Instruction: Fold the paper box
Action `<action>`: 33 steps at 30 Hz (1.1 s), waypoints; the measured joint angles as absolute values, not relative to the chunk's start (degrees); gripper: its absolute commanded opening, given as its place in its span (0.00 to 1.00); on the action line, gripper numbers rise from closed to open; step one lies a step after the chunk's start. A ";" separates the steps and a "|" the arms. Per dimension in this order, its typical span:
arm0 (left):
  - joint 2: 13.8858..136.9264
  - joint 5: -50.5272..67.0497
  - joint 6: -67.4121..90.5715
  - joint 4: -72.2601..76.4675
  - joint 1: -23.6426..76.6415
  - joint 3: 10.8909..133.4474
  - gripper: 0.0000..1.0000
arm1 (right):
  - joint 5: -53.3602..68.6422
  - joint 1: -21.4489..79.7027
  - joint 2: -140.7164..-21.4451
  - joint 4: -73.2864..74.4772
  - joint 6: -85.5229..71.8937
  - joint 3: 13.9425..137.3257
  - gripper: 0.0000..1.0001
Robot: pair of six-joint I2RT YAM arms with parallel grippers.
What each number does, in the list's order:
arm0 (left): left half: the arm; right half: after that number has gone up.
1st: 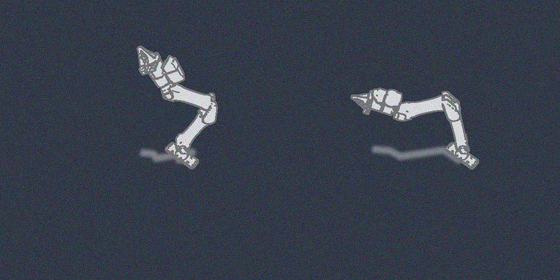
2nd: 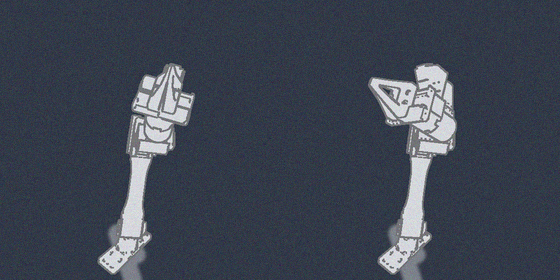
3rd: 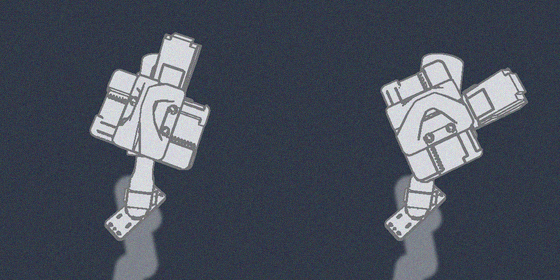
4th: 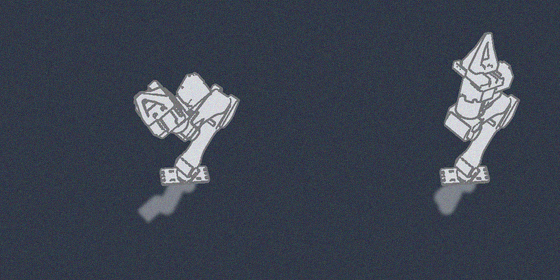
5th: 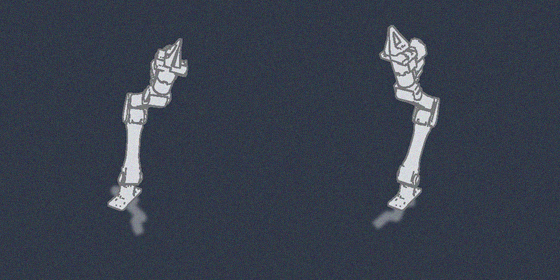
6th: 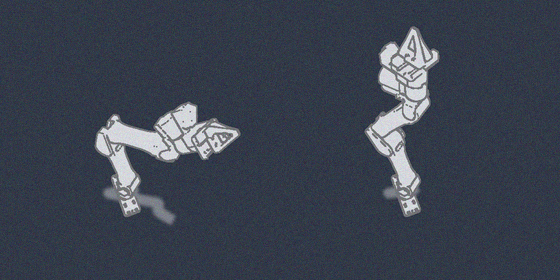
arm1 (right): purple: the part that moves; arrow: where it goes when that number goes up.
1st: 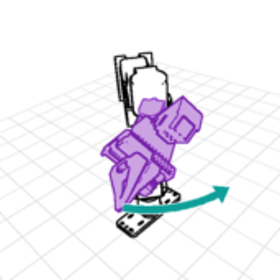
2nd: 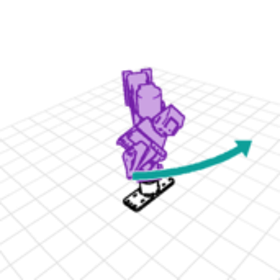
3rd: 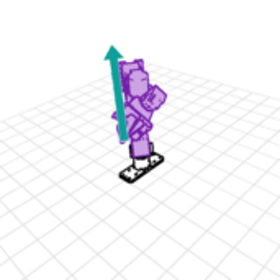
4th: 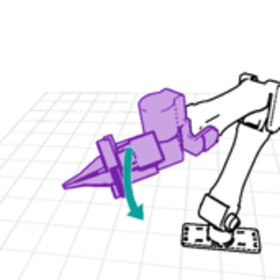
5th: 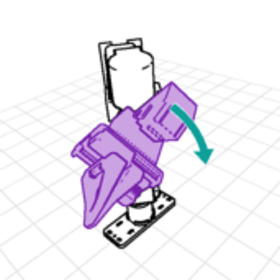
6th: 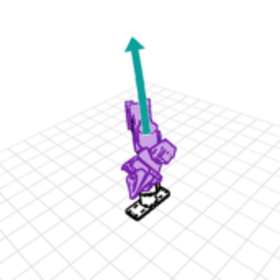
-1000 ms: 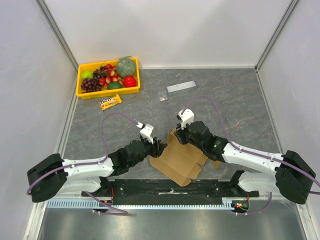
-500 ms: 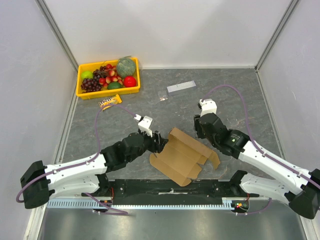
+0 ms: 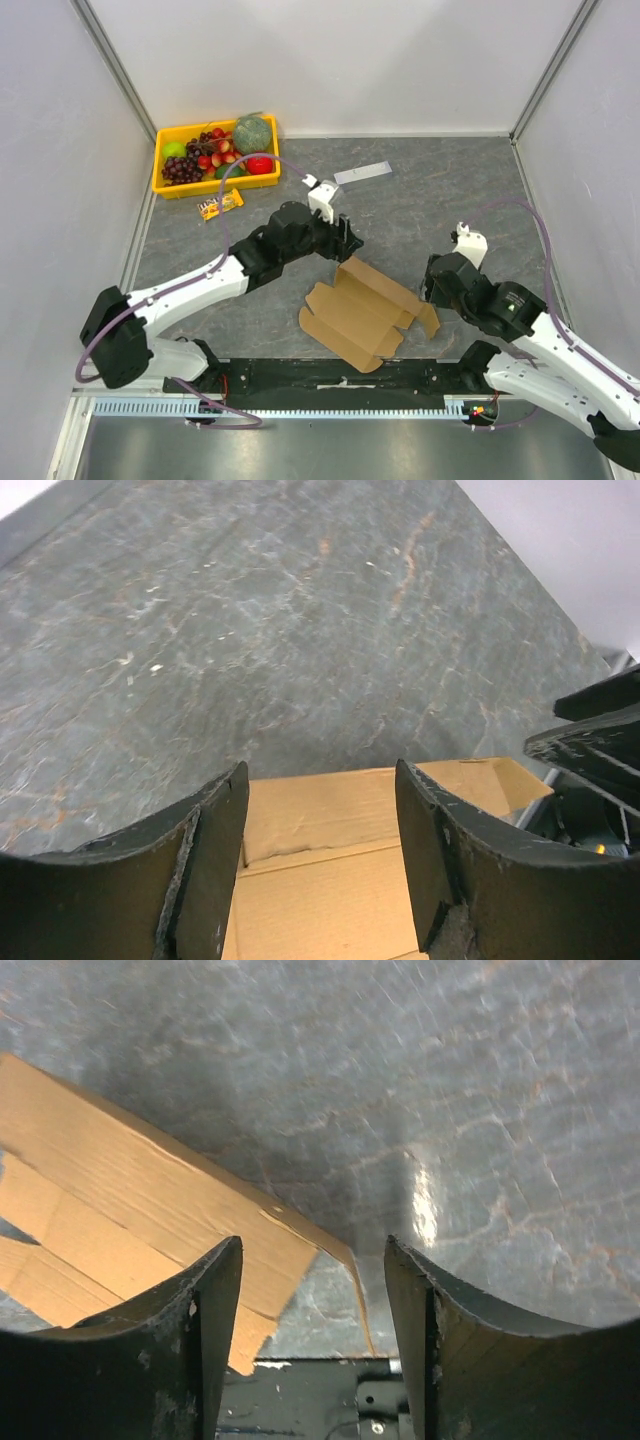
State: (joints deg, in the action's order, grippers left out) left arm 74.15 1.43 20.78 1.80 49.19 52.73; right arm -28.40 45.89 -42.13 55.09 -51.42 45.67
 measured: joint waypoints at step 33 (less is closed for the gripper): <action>97.80 20.51 14.37 -4.64 48.07 73.45 0.53 | -22.92 45.89 -46.48 61.34 -56.34 38.63 0.33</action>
State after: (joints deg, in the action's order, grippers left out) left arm 97.80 20.51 14.37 -4.64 48.07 73.45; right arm -22.92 45.89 -46.48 61.34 -56.34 38.63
